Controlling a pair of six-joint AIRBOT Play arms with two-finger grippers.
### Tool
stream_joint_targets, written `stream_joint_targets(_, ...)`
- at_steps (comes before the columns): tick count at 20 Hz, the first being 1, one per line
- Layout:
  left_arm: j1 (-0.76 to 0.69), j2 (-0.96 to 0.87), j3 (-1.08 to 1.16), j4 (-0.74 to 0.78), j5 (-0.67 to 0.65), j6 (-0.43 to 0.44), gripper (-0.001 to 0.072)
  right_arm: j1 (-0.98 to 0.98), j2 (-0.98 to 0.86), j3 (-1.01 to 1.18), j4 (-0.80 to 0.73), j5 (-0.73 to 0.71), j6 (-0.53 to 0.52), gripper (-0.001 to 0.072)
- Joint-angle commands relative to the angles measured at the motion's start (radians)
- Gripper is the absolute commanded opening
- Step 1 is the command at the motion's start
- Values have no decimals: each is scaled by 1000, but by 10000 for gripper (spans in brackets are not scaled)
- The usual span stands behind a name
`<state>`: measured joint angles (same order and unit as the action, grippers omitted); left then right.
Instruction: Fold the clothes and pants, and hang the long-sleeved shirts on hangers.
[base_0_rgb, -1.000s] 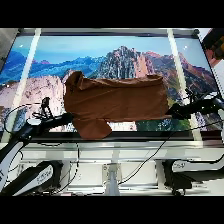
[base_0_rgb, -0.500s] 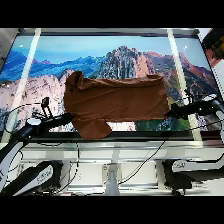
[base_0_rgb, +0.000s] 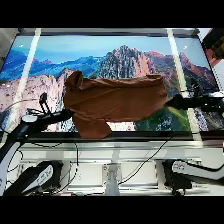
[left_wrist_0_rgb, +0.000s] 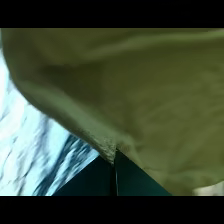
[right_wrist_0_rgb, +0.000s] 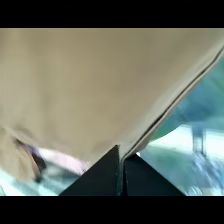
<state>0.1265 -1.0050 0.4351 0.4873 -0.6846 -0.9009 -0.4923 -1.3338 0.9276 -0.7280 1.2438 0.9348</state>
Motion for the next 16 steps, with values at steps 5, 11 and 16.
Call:
stream_joint_targets(5, 0, 347, 304, -29, -15, 0, 18, 0, 443, 2, 116, -60, -36, 18)
stream_joint_targets(11, 0, 681, 404, -29, 372, 0, 18, 0, 726, 187, 192, -117, 23, 18)
stream_joint_targets(16, 0, 888, 404, -29, 509, -4, 17, 1, 854, 497, 24, -186, 30, 17)
